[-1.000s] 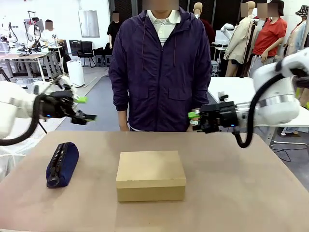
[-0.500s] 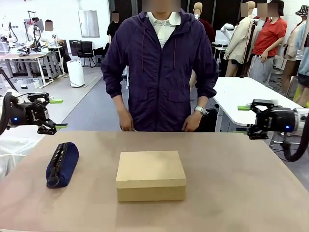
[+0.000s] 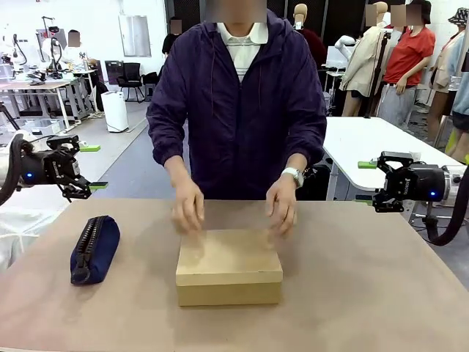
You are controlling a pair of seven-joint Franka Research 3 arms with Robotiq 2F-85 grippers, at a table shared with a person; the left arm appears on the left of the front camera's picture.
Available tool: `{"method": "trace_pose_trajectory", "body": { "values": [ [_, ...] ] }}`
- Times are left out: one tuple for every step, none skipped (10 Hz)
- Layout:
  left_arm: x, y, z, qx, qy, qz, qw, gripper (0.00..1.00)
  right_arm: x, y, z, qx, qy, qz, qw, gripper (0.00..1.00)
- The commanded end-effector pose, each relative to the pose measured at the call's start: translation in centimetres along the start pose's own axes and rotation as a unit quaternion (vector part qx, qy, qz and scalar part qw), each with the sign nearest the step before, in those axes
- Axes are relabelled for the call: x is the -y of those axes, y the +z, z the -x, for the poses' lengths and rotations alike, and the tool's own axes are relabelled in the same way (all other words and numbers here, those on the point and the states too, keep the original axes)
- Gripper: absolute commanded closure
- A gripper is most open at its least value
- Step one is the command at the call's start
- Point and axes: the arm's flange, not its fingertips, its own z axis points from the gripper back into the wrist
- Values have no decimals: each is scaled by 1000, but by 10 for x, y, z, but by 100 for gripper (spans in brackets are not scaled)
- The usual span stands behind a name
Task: Pack the items into the box.
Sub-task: Close the Mailer Box.
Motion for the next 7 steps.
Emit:
{"method": "trace_pose_trajectory", "body": {
  "values": [
    [1, 1, 1, -1, -9, 9, 1000, 0, -4, 0, 2, -5, 4, 0, 1000, 0],
    [1, 1, 1, -1, -9, 9, 1000, 0, -4, 0, 2, -5, 4, 0, 1000, 0],
    [1, 1, 1, -1, -9, 9, 1000, 0, -4, 0, 2, -5, 4, 0, 1000, 0],
    [1, 1, 1, -1, -9, 9, 1000, 0, -4, 0, 2, -5, 4, 0, 1000, 0],
    [1, 1, 1, -1, -9, 9, 1000, 0, -4, 0, 2, -5, 4, 0, 1000, 0],
    [1, 1, 1, -1, -9, 9, 1000, 0, -4, 0, 2, -5, 4, 0, 1000, 0],
    [1, 1, 1, -1, -9, 9, 1000, 0, -4, 0, 2, -5, 4, 0, 1000, 0]
  ]
}}
